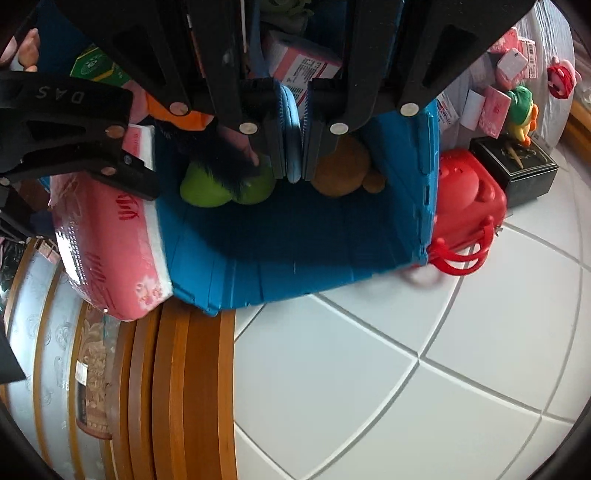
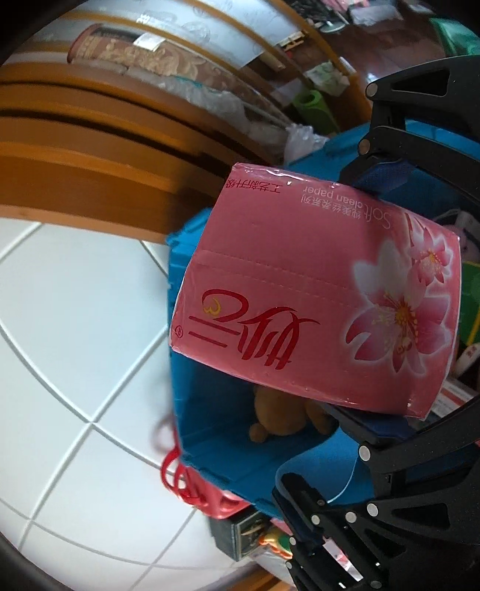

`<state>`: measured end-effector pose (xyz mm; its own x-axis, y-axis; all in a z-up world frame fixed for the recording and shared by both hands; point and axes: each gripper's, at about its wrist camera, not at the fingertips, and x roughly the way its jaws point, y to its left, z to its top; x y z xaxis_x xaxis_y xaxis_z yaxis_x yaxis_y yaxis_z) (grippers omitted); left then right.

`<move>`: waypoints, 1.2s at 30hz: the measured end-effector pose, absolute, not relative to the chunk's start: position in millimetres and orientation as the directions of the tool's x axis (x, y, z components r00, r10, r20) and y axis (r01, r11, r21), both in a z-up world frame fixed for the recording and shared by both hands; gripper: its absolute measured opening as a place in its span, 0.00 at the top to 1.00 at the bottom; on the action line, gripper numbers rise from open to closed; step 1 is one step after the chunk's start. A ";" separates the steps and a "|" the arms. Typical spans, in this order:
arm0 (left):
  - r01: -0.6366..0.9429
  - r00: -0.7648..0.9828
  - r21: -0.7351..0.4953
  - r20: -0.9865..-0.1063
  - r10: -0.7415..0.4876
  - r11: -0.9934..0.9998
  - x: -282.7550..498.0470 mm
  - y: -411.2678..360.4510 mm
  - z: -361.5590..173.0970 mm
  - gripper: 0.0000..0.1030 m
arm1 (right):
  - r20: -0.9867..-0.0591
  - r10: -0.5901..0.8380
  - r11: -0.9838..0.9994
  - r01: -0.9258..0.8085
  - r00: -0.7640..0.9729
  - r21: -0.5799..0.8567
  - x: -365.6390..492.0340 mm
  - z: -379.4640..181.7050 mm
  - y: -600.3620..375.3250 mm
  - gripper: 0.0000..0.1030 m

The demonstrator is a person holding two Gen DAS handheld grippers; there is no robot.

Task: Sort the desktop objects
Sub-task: 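Carry the blue toy and pink tissue pack over the blue bin, then open both tools to drop the blue toy and tissue pack into the bin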

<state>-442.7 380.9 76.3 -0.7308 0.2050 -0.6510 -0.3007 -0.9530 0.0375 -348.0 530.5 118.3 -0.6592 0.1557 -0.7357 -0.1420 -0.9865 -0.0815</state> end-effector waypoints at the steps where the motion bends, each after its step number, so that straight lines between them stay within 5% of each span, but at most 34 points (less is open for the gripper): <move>1: -0.299 -0.731 0.043 -0.653 0.199 -0.953 -445.0 380.7 75.0 0.91 | -0.737 0.151 -0.987 -0.137 -0.658 -0.080 -351.8 116.9 532.6 0.08; 19: -0.333 -0.697 0.054 -0.687 0.207 -0.941 -413.8 382.8 81.0 0.90 | -0.737 0.206 -0.978 -0.151 -0.644 -0.142 -344.3 125.0 527.3 0.00; 36: -0.416 -0.698 0.026 -0.650 0.301 -0.909 -296.1 357.4 99.9 0.85 | -0.700 0.216 -0.976 -0.136 -0.681 -0.169 -218.0 135.2 498.6 0.00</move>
